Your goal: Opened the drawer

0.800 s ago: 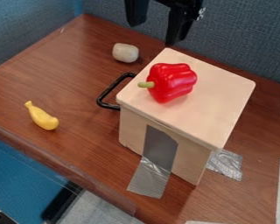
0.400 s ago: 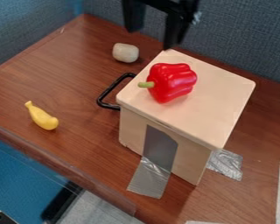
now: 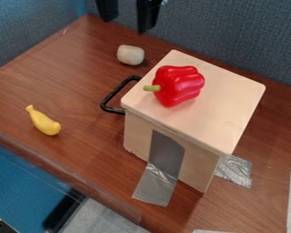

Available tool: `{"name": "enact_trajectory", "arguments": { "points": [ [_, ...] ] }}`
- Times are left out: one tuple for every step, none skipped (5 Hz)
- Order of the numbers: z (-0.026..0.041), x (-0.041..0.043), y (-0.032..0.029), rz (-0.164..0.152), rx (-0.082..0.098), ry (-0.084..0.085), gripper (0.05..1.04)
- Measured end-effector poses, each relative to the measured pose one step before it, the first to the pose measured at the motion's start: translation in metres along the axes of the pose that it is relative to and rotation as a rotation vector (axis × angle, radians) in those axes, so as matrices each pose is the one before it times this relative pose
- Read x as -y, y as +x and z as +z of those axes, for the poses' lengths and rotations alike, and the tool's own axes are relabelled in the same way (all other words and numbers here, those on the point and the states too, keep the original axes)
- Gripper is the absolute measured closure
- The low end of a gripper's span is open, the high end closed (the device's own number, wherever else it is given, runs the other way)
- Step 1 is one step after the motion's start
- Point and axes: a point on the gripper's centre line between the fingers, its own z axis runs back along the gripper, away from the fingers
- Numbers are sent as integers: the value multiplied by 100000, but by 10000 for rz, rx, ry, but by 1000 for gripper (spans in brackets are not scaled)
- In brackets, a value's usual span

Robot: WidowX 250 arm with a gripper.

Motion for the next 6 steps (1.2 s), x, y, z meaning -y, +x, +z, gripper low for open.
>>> {"name": "enact_trajectory", "arguments": {
  "points": [
    [-2613,-2295,193,46,297,-97,83],
    [-2897,-1513,-112,26,-230,351,83],
    [-2528,-784,59,157,-191,-6,83],
    [-2454,-343,-443,244,-560,-57,83],
    [-1798,47,-549,169,-459,-163,83],
    [-1393,446,-613,104,-388,-163,83]
  ]
}}
